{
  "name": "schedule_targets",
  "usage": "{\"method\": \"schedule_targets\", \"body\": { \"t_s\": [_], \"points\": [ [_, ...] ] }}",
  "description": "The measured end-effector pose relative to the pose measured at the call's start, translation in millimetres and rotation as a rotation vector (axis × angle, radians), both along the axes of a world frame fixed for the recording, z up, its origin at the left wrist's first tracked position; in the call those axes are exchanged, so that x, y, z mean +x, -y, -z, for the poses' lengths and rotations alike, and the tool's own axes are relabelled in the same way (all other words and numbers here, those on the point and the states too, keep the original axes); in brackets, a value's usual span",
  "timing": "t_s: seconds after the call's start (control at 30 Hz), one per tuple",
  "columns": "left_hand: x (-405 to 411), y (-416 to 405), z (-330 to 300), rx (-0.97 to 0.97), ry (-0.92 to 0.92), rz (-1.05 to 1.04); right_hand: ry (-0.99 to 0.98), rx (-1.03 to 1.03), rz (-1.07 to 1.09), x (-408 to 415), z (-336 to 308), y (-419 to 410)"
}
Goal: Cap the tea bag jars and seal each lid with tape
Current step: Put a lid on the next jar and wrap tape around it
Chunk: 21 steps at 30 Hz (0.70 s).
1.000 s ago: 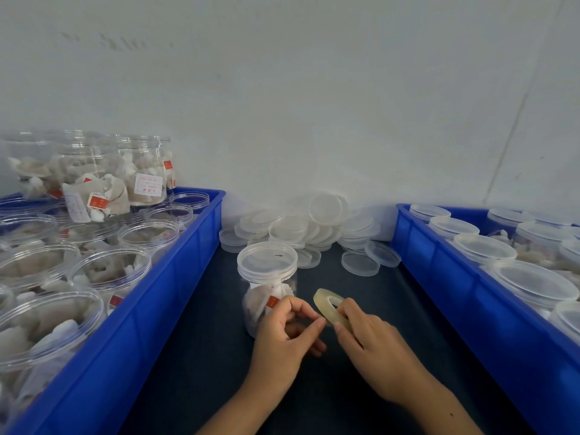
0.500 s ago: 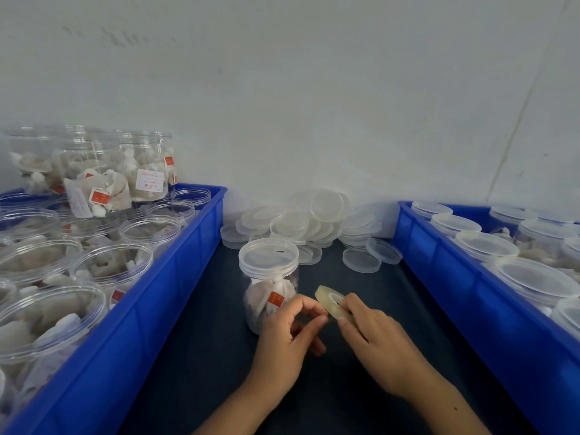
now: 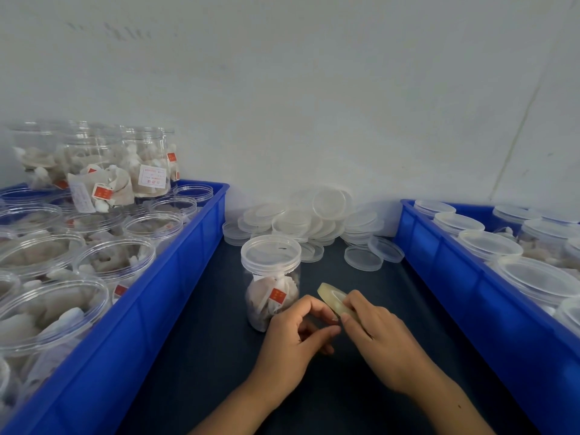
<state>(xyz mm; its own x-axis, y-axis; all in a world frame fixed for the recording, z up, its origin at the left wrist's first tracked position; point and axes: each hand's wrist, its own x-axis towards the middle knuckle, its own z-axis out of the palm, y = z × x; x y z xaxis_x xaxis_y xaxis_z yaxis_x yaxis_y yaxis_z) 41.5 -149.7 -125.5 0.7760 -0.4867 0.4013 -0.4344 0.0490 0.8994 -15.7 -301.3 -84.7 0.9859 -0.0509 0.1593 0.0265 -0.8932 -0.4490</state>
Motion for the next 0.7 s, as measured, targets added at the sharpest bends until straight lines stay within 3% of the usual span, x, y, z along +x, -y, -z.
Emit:
{"method": "schedule_targets", "body": {
  "t_s": [0.7],
  "points": [
    [-0.7, 0.8, -0.6, -0.082, 0.076, -0.062, 0.024, -0.012, -0.045, 0.1, 0.9, -1.1]
  ]
}}
